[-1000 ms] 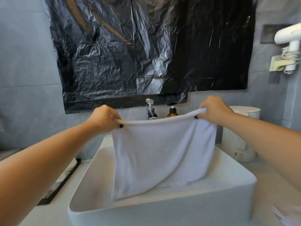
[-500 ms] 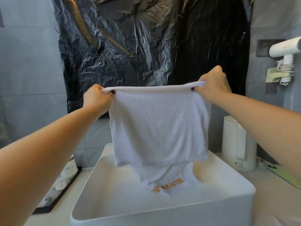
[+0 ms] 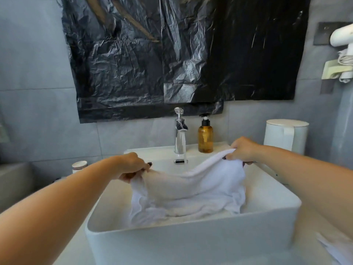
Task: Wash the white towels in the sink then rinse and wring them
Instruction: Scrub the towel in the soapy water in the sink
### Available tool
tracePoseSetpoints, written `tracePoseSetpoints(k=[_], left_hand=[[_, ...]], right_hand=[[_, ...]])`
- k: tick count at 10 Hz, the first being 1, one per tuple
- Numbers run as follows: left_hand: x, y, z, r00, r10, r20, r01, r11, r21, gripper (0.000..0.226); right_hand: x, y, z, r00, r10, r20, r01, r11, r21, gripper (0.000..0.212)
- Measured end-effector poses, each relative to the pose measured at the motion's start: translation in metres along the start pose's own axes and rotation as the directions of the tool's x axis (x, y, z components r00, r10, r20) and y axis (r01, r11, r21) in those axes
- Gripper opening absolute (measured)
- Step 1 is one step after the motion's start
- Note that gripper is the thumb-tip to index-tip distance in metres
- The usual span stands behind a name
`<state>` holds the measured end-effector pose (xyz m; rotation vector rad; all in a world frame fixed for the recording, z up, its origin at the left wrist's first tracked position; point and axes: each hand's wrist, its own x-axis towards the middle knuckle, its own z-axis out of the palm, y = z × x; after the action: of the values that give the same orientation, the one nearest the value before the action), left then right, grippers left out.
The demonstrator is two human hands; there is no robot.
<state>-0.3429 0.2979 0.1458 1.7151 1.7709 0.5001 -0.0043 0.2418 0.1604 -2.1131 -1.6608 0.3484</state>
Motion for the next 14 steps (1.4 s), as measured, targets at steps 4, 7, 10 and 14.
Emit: tracePoseSetpoints(k=[4,7,10,14], left_hand=[[-0.012,0.021,0.095,0.836,0.067,0.544,-0.367,0.805,0.465,0.115],[0.011,0.027,0.130,0.951,0.233,0.203,-0.308,0.763,0.568,0.037],[0.037,0.035,0.083,0.897,0.401,0.187,-0.180,0.716,-0.674,0.043],[0.032,0.030,0.112,0.780,0.497,0.380,-0.177,0.758,-0.628,0.011]], right_hand=[[0.013,-0.018,0.107,0.758,-0.047,0.651,0.250,0.942,-0.222,0.126],[0.023,-0.031,0.134,0.913,-0.306,0.269,0.386,0.862,-0.329,0.018],[0.049,-0.067,0.086,0.976,-0.176,0.130,-0.030,0.484,0.875,0.019],[0.059,-0.078,0.121,0.943,-0.319,-0.094,0.259,0.527,0.809,0.047]])
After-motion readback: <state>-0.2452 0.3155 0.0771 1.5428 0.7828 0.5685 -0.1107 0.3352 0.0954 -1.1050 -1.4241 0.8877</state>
